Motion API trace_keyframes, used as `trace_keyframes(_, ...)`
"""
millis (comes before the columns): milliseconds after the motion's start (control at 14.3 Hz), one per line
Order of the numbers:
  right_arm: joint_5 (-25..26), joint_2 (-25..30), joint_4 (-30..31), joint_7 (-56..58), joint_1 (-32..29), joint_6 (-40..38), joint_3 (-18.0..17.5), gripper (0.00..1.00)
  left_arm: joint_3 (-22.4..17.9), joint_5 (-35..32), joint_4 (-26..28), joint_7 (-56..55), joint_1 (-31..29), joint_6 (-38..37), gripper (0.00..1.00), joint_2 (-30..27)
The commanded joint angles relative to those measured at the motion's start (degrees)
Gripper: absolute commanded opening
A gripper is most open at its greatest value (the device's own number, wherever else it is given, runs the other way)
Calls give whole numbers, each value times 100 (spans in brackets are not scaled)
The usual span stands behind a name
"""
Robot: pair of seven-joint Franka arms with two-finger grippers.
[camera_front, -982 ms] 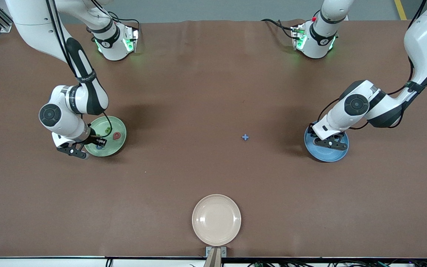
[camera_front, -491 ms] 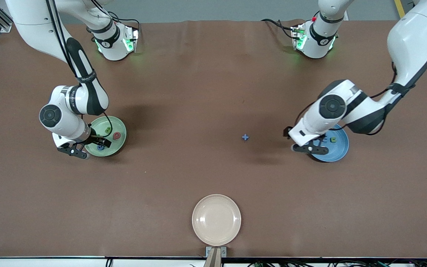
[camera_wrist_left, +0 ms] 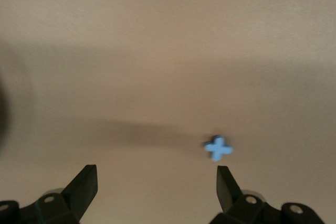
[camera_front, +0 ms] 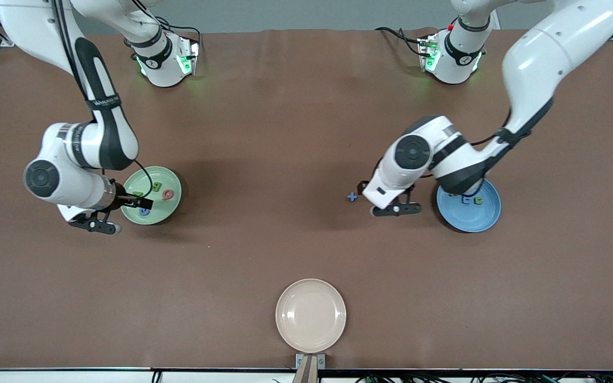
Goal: Sort upper and lower case letters into plates
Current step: 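Grasp the blue x with the left gripper while the right arm withdraws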
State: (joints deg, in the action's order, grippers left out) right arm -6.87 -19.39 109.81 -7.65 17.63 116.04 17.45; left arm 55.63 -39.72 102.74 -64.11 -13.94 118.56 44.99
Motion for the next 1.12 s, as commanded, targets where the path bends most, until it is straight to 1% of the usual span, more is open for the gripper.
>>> trace_keyframes(0, 19, 40, -1054, 535, -225, -1281, 109, 100, -832, 140, -280, -287, 855, 367, 100, 45)
trace_keyframes(140, 115, 32, -1793, 694, -426, -2003, 118, 100, -1001, 114, -211, -278, 989, 912, 100, 54)
trace_keyframes(210, 255, 32, -2083, 825, -506, -2285, 118, 100, -1010, 105, -210, -278, 1007, 984, 100, 62)
trace_keyframes(421, 318, 32, -2647, 1361, -813, -2638, 118, 100, -1028, 18, -210, -234, 1121, 1194, 98, 229)
trace_keyframes(491, 318, 32, -2788, 1432, -884, -2665, 118, 100, -1037, 17, -184, -225, 1121, 1265, 97, 247)
trace_keyframes(631, 336, 32, -3043, 1450, -937, -2744, 118, 100, -1116, 9, -96, -216, 1174, 1275, 92, 247)
trace_keyframes(841, 336, 32, -3150, 1441, -955, -2894, 118, 100, -1125, -97, 62, -199, 1165, 1275, 80, 256)
trace_keyframes(1052, 371, -21, -3333, 1398, -981, -2859, 118, 100, -1142, -97, 150, -208, 1165, 1275, 72, 256)
